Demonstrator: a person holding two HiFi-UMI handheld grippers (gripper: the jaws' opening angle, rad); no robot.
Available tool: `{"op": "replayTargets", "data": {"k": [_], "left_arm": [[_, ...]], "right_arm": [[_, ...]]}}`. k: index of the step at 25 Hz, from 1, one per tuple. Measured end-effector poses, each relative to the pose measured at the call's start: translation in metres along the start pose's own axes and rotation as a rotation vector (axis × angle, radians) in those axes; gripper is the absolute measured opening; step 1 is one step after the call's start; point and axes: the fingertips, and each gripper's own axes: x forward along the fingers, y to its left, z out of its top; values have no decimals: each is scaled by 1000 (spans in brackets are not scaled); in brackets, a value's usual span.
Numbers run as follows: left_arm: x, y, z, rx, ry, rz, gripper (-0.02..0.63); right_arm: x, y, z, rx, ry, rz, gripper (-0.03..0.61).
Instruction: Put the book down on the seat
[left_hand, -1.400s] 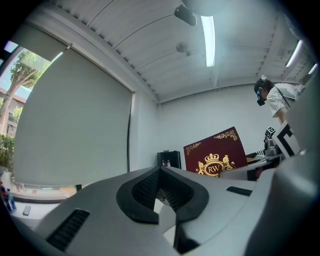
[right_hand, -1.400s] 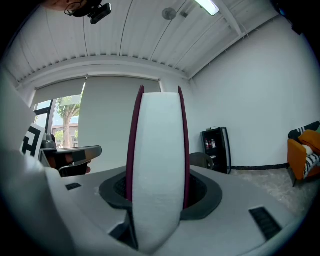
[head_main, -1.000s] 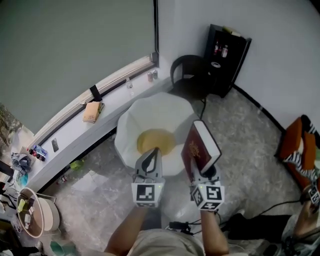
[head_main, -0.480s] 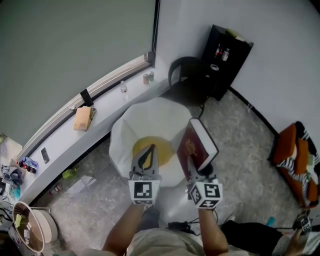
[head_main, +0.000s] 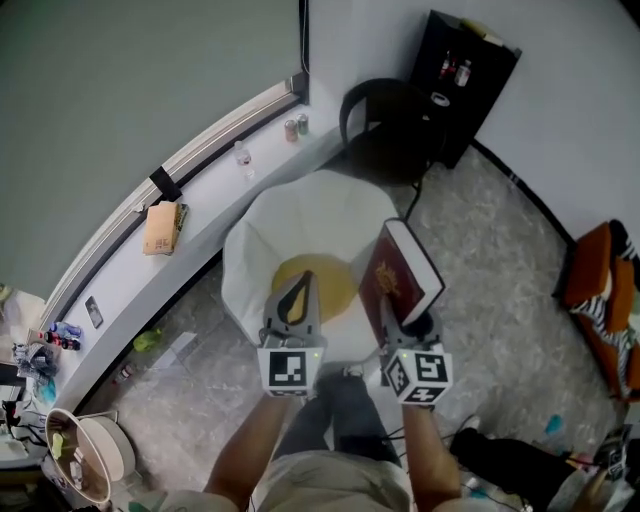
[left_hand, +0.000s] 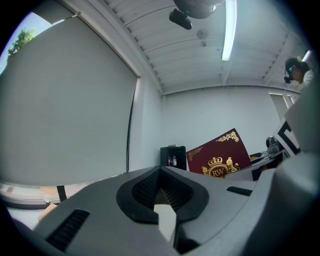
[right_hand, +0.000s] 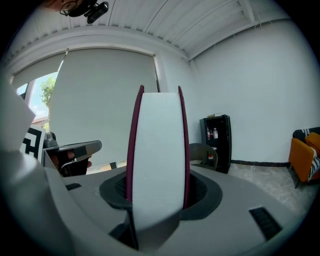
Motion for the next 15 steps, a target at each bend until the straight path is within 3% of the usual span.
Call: {"op": "replayTargets", "data": {"k": [8,15], "left_arm": [[67,-19,-58,-10,34,4,6],[120,-31,-139,-26,75,33,6]], "right_arm": [[77,-49,-59,56,120,32,219],[138,-84,-143,102,275,47,219]]}}
